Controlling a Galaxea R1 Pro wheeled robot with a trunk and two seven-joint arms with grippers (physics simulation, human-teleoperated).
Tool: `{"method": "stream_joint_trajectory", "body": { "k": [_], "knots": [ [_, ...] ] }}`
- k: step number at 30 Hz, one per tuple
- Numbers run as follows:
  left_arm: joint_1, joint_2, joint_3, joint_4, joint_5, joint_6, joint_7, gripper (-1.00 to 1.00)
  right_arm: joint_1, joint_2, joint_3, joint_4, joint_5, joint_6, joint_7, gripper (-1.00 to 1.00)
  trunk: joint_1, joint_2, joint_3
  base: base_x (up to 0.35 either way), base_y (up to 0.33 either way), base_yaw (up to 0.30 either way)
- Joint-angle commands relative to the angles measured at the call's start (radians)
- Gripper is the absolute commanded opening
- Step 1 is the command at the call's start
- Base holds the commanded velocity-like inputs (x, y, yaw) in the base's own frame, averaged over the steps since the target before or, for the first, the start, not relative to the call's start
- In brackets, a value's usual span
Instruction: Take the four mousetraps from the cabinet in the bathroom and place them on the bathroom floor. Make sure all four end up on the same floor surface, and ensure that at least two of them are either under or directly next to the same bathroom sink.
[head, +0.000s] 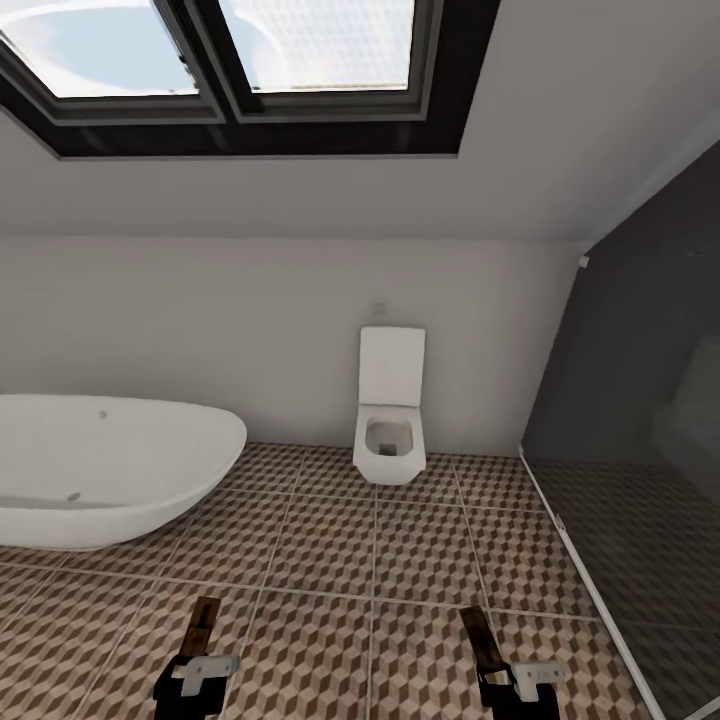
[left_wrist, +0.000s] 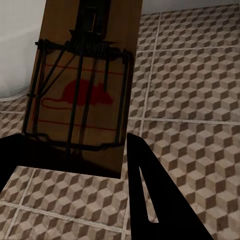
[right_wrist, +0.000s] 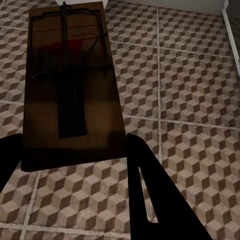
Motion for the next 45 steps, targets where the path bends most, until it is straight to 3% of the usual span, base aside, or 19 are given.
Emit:
{"method": "stream_joint_trajectory", "body": {
  "k": [1,11,13,16,23,27,30,33,37,39,45],
  "knots": [
    [-0.001,-0.001,-0.006,0.003,-0.009,-0.001,0.013,-1.0,-0.001,-0.001,0.004,0.001,-0.002,-0.003,-0.004,-1.0,0.001,-0.002,-0.002,0.0,0.0,0.0],
    [-0.001,-0.009,-0.005,0.001,-0.01,0.011,0.013,-1.0,-0.001,-0.001,0.003,0.001,-0.002,-0.003,-0.004,-1.0,0.001,-0.002,-0.002,0.0,0.0,0.0],
    [-0.001,-0.018,-0.005,-0.003,-0.01,0.058,0.014,-1.0,-0.001,-0.001,0.003,0.001,-0.002,-0.003,-0.004,-1.0,0.001,-0.002,-0.002,0.0,0.0,0.0],
    [-0.001,-0.023,-0.003,-0.041,-0.01,0.199,0.011,-1.0,-0.001,-0.001,0.003,-0.004,-0.002,-0.002,-0.004,-1.0,0.001,-0.002,-0.002,0.0,0.0,0.0],
    [0.0,-0.019,-0.001,-0.234,-0.012,0.465,0.014,-1.0,-0.001,0.005,0.003,-0.048,-0.001,0.015,-0.022,-1.0,0.001,-0.002,-0.002,0.0,0.0,0.0],
    [0.0,-0.013,0.0,-0.345,-0.014,0.618,0.015,-1.0,-0.002,0.026,0.003,-0.096,-0.001,0.082,-0.058,-1.0,0.001,-0.002,-0.002,0.0,0.0,0.0],
    [-0.001,-0.005,0.001,-0.416,-0.015,0.676,0.017,-1.0,-0.007,0.049,0.003,-0.125,-0.001,0.167,-0.071,-1.0,0.001,-0.002,-0.002,0.0,0.0,0.0],
    [-0.003,-0.002,0.001,-0.432,-0.015,0.7,0.018,-1.0,-0.022,0.072,0.003,-0.148,-0.001,0.211,-0.074,-1.0,0.001,-0.002,-0.002,0.0,0.0,0.0],
    [-0.014,0.012,0.001,-0.447,-0.015,0.784,0.019,-1.0,-0.069,0.098,0.003,-0.162,-0.001,0.297,-0.078,-1.0,0.001,-0.002,-0.002,0.0,0.0,0.0],
    [-0.045,0.021,0.007,-0.472,-0.016,0.863,0.019,-1.0,-0.126,0.121,0.003,-0.165,-0.001,0.374,-0.086,-1.0,0.001,-0.002,-0.002,0.0,0.0,0.0],
    [-0.121,0.021,0.016,-0.482,-0.016,0.941,0.02,-1.0,-0.222,0.144,0.003,-0.163,-0.002,0.454,-0.134,-1.0,0.001,-0.002,-0.002,0.0,0.0,0.0]
  ]
}}
